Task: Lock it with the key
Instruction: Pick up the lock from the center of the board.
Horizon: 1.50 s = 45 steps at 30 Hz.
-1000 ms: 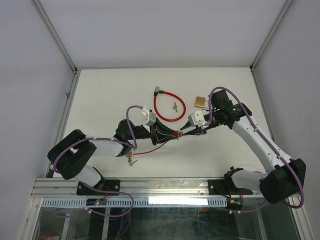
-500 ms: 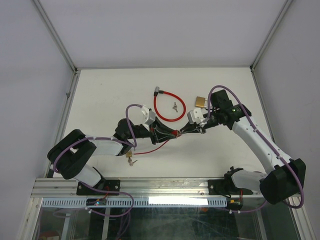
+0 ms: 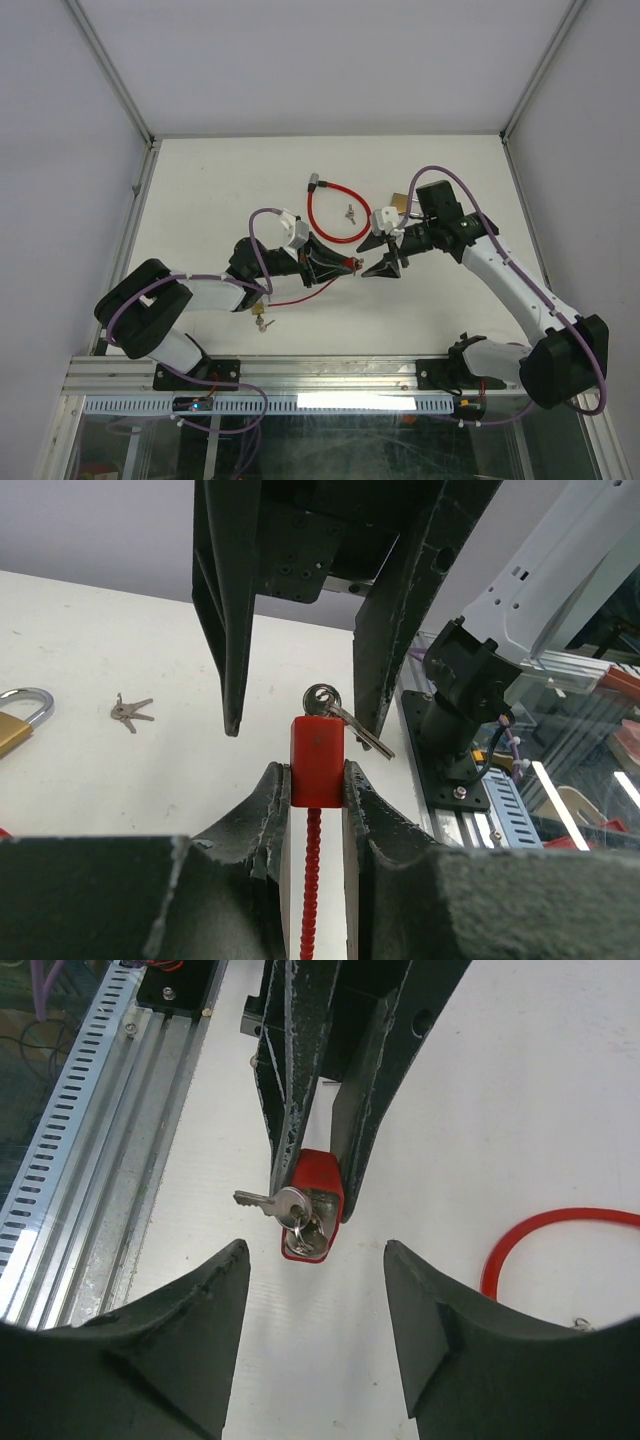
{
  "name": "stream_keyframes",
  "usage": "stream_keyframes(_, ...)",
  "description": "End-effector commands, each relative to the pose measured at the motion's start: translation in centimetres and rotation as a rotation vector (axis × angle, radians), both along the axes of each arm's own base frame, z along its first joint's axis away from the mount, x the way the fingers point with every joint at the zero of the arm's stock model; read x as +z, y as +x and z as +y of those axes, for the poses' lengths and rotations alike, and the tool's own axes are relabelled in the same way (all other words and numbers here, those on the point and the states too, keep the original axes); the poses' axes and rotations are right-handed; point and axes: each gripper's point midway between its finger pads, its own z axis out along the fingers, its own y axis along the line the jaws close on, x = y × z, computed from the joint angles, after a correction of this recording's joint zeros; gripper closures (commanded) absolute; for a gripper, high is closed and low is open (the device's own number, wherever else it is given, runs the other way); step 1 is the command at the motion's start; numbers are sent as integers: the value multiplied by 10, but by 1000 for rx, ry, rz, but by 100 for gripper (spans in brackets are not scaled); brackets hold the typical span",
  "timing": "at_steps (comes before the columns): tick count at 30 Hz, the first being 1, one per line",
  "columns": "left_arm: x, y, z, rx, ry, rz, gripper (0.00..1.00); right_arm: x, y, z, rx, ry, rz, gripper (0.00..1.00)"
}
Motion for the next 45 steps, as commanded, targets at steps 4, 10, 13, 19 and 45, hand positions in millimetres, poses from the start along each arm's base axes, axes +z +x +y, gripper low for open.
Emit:
stream_keyframes(4, 31, -1, 5, 10, -90, -81, 100, 8, 3, 8, -29, 49, 53, 45)
stream_keyframes(10, 31, -1, 5, 8, -92, -78, 100, 6, 5, 11, -42, 53, 77, 58)
stream_keyframes(13, 30, 0, 4, 9, -89, -76, 100, 7, 4, 14, -39, 59, 90, 61)
stream_keyframes(19, 27, 2, 3, 14, -78, -69, 100, 9, 2, 17, -40, 65, 125, 61)
stream_keyframes(45, 12, 15, 14, 114, -41, -20, 73, 11, 3, 14, -24, 107, 221, 100)
